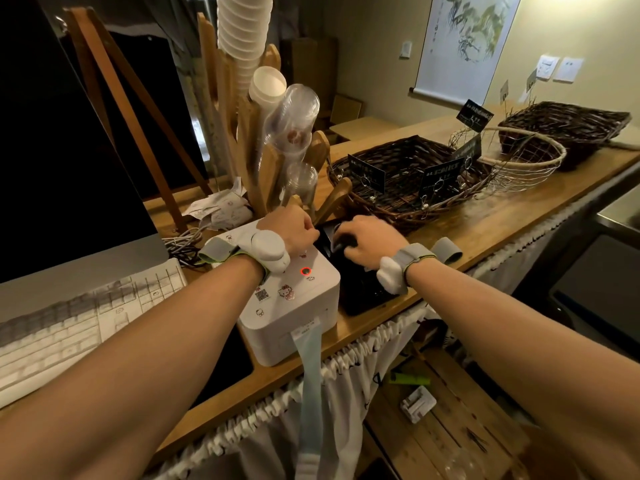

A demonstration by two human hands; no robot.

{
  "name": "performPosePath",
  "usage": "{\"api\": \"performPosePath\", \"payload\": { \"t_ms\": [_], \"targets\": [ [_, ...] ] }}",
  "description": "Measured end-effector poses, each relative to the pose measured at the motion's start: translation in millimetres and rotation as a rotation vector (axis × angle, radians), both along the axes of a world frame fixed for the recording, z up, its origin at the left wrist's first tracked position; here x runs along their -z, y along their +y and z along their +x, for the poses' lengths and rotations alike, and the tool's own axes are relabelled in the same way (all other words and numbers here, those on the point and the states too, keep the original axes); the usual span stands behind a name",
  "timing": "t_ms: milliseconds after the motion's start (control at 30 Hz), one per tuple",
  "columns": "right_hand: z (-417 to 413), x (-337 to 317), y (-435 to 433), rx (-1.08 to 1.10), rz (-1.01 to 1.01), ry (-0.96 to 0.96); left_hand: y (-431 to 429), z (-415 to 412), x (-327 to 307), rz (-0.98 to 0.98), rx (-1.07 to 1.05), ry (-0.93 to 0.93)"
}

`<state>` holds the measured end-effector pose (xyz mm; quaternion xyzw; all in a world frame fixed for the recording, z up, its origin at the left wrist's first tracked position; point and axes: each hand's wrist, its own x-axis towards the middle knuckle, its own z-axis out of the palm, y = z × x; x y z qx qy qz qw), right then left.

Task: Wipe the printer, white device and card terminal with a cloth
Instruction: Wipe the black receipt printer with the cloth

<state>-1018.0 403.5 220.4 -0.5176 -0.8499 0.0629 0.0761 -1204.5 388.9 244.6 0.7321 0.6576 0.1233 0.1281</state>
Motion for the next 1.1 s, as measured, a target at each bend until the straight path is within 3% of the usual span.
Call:
{"api": "performPosePath", "payload": {
  "t_ms": [67,200,300,433,533,667,767,867,1000,1100],
  "targets": [
    [5.4,-0.3,1.8,0.095,0.0,0.051,-0.4,5.9,0.4,0.005,0.007,-0.004],
    [8.4,0.7,0.0,0.029,-0.049,0.064,3.9,15.7,-0.1,0.034,0.007,0.007],
    [18.7,3.0,3.3,0.184,-0.03,0.063,3.6,20.3,0.4,0.017,0.014,0.018],
    [15.7,7.0,-0.7,0.07,-0.091,0.097,3.3,22.8,4.3,0.007,-0.003,0.027],
    [22.3,6.0,4.9,0.232,-0.023,0.114,4.9,22.9,4.8,-0.001,-0.002,0.024],
    [9.9,3.1,0.5,0.053,-0.08,0.096,6.8,23.2,4.1,0.001,-0.02,0.024],
    [18.2,0.3,5.6,0.202,-0.048,0.107,7.3,23.2,6.4,-0.002,-0.018,0.034],
    [14.9,4.9,-0.8,0.071,-0.121,0.09,7.5,23.1,5.9,0.001,-0.024,0.03],
    [16.4,9.4,-2.5,0.206,-0.075,0.143,6.7,22.3,4.9,-0.005,-0.009,0.028],
    [16.6,14.8,-9.9,0.09,-0.136,0.083,5.4,21.3,4.3,0.002,-0.006,0.026]
  ]
}}
